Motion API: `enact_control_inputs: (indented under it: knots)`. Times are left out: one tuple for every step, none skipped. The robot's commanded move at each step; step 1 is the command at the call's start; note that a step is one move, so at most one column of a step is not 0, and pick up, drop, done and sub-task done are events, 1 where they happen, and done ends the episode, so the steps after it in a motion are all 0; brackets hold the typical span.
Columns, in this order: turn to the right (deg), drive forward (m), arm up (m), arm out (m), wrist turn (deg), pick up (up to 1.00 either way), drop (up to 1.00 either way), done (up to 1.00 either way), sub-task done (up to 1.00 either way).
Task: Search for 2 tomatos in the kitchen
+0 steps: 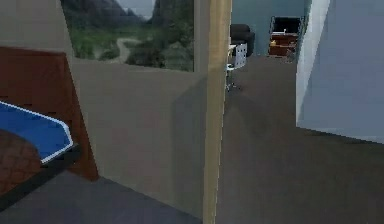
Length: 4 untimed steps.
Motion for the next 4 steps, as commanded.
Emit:
enact_control_inputs:
  knots:
    - [27.0, 0.00, 0.00, 0.00, 0.0, 0.00, 0.00, 0.00, 0.00]
    - [0.0, 0.70, 0.00, 0.00, 0.0, 0.00, 0.00, 0.00, 0.00]
    - [0.0, 0.45, 0.00, 0.00, 0.0, 0.00, 0.00, 0.00, 0.00]
    - [0.0, 0.30, 0.00, 0.00, 0.0, 0.00, 0.00, 0.00, 0.00]
